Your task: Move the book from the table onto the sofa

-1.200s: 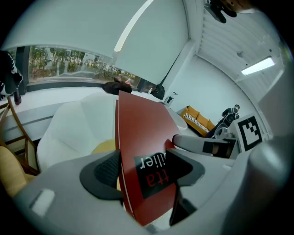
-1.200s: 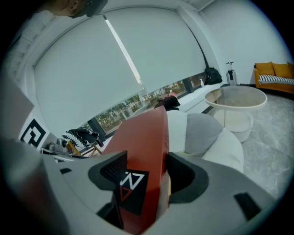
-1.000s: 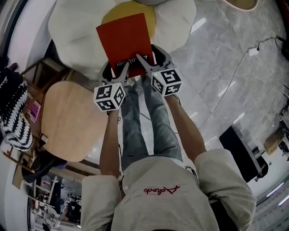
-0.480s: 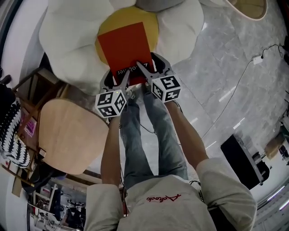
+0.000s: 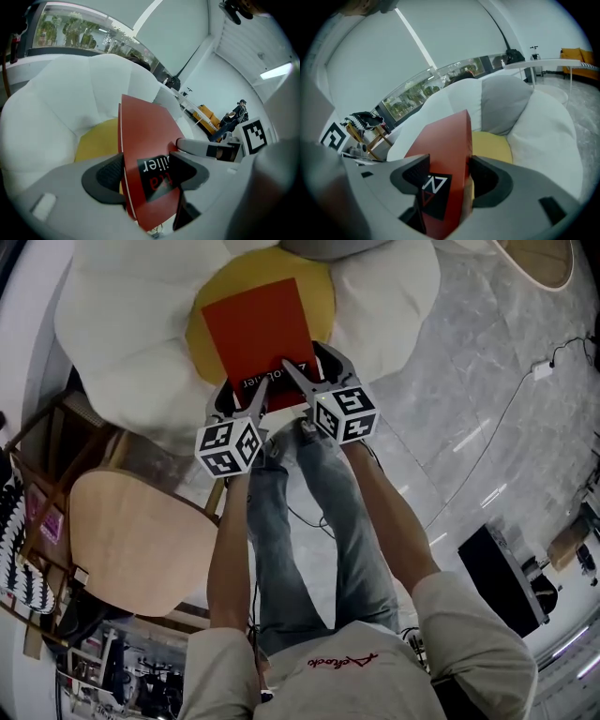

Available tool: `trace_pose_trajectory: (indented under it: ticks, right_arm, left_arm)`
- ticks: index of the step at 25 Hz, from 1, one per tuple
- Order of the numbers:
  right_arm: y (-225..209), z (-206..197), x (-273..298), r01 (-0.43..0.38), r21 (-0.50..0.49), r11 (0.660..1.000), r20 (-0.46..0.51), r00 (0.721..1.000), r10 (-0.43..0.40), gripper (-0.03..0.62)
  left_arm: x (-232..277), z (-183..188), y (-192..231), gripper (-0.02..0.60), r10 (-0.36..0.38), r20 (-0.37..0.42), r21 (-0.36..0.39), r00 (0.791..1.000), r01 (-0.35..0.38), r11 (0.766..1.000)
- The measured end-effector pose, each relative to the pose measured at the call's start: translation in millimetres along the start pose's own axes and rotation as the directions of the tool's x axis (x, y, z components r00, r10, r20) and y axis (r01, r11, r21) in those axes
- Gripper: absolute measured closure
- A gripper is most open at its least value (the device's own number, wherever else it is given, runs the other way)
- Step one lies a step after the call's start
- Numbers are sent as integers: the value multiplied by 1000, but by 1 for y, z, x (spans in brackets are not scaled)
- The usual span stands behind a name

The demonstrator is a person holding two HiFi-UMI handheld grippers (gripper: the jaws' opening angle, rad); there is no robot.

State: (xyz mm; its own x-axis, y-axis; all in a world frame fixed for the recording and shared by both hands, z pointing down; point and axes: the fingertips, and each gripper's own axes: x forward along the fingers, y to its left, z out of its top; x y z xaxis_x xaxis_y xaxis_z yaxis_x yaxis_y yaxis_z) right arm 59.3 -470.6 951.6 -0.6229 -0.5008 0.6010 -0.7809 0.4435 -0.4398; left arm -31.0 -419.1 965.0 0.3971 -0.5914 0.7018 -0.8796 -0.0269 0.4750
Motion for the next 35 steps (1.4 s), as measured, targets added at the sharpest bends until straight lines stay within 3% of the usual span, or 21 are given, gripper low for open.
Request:
trace_pose_trajectory:
  ticks: [13, 35]
  right_arm:
    - [-36, -52, 56, 1, 15, 1000, -75, 997, 0, 309]
    - [-51, -70, 84, 14, -32, 999, -111, 994, -17, 309]
  left_arm:
    - [59, -37, 42, 287, 22, -60, -15, 998, -22, 1000]
    - [92, -51, 62, 287, 41, -85, -38, 995, -45, 998]
